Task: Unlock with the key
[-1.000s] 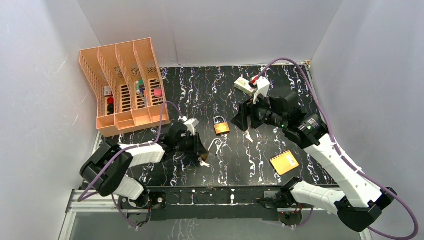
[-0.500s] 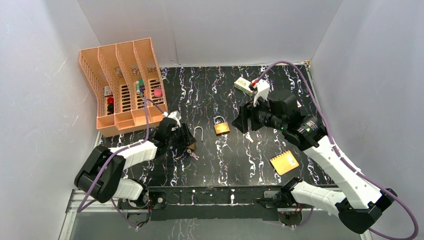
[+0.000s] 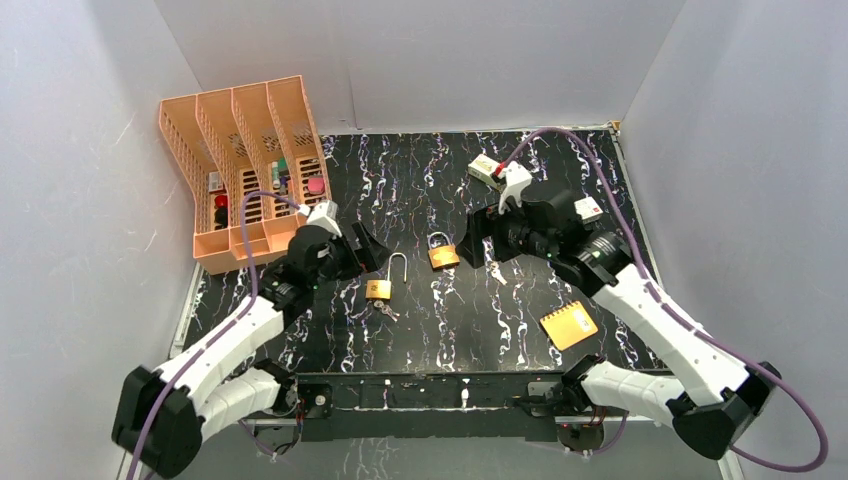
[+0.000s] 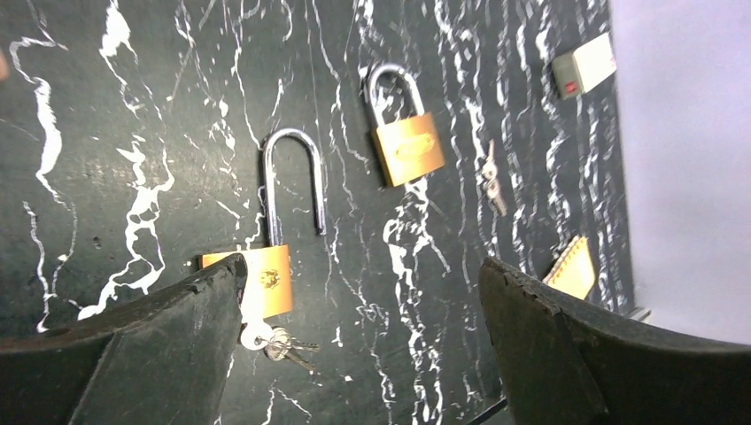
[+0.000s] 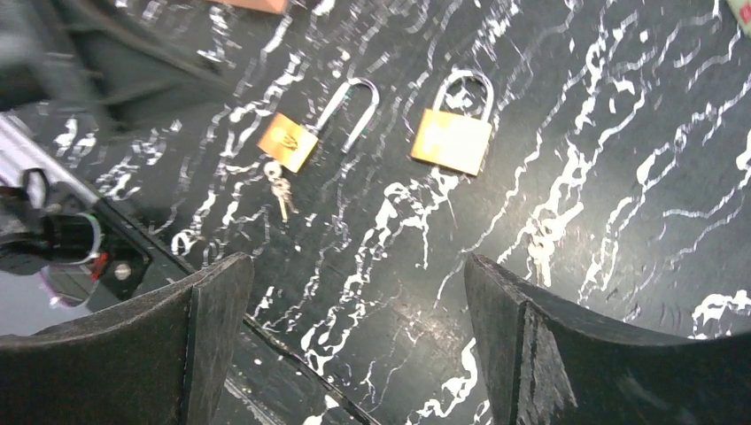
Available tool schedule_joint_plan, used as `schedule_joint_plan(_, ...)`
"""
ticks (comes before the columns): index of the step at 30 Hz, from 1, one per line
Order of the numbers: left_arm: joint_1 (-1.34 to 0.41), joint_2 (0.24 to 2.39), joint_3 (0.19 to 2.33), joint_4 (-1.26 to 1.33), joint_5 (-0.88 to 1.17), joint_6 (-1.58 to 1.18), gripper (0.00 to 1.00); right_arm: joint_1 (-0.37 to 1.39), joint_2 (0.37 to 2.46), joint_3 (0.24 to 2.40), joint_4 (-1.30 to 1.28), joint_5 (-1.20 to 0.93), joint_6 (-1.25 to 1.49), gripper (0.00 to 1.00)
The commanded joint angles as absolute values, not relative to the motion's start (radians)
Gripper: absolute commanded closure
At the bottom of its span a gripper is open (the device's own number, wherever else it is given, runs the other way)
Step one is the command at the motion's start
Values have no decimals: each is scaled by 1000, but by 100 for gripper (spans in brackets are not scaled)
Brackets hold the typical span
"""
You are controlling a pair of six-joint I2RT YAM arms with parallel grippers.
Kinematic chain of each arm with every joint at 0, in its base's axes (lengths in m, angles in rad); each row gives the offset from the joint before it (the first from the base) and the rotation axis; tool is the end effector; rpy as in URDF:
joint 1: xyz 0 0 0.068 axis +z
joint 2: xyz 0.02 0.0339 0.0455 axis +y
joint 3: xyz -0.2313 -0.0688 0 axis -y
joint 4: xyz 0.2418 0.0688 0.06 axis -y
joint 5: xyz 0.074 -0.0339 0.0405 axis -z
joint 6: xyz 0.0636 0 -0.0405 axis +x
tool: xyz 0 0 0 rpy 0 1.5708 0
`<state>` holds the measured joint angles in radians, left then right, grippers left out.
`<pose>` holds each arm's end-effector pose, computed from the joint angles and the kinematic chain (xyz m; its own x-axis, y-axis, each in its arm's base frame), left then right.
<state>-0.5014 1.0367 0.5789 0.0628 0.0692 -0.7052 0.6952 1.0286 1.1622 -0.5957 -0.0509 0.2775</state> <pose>0.2369 -0.1349 0.2066 -0.6040 -0.4063 -0.6856 0.1890 0.7627 -0.6185 0.1940 0.1661 0.3420 -0.5141 -0.0725 -0.8547 -0.5551 0.7878 0.2670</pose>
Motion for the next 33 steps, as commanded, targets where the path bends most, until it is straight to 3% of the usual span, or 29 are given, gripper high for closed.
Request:
schedule_joint_plan(1,-499,887,620,-99,-45,-762,2,694,1101,1098,-514,26,335,3)
schedule_joint_plan(8,-497,707,581,-159,-85,-828,2,693,1238,981,-300,61,405,11)
schedule_joint_plan(18,-497,645,588,-211,40,-659,2,682,1620,1115,-191,215,415,16)
schedule_joint_plan(33,-497,666,565,-197,87,-609,2,597,1966,1400,-203,127,237,50)
